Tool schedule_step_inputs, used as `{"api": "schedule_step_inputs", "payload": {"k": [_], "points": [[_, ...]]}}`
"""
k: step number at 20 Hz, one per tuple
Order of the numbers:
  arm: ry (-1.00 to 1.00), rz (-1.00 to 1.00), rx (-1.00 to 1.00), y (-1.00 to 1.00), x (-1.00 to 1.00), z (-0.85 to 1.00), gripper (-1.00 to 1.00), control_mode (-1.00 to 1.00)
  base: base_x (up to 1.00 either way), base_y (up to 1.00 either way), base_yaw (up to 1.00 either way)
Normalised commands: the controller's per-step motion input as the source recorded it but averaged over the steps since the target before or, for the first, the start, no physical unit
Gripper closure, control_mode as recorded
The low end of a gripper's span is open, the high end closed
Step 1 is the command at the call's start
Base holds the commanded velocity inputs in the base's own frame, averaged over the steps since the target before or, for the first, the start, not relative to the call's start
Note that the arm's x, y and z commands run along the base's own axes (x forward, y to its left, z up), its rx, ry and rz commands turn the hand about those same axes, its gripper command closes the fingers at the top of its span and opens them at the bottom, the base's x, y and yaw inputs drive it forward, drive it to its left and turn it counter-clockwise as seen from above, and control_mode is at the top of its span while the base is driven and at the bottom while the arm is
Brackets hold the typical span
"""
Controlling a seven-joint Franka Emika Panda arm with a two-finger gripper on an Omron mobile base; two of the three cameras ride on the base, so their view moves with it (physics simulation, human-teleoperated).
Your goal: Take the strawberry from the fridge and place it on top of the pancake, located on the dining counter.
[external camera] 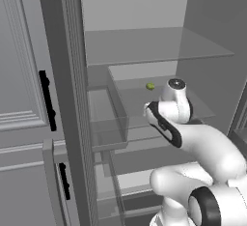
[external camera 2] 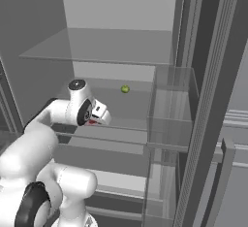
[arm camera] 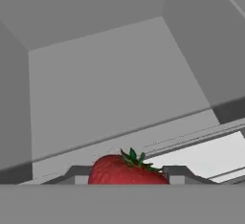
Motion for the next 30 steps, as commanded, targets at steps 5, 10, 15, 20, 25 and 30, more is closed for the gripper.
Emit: {"api": "schedule_step_inputs", "payload": {"k": [5, 10, 15, 20, 25, 30], "points": [[0.00, 0.02, 0.05, 0.01, -1.00, 0.94, 1.00, -1.00, 0.00, 0.00, 0.00], [0.00, 0.08, -0.02, 0.18, -1.00, 0.60, 1.00, -1.00, 0.00, 0.00, 0.00], [0.06, 0.13, -0.12, 0.25, -0.80, 0.36, 1.00, -1.00, 0.00, 0.00, 0.00], [0.23, 0.03, -0.18, 0.03, -0.15, 0.02, 1.00, -1.00, 0.00, 0.00, 0.00], [0.00, 0.00, 0.00, -0.08, -0.17, -0.02, 1.00, -1.00, 0.00, 0.00, 0.00], [0.00, 0.00, 0.00, 0.00, 0.00, 0.00, 1.00, -1.00, 0.00, 0.00, 0.00]]}}
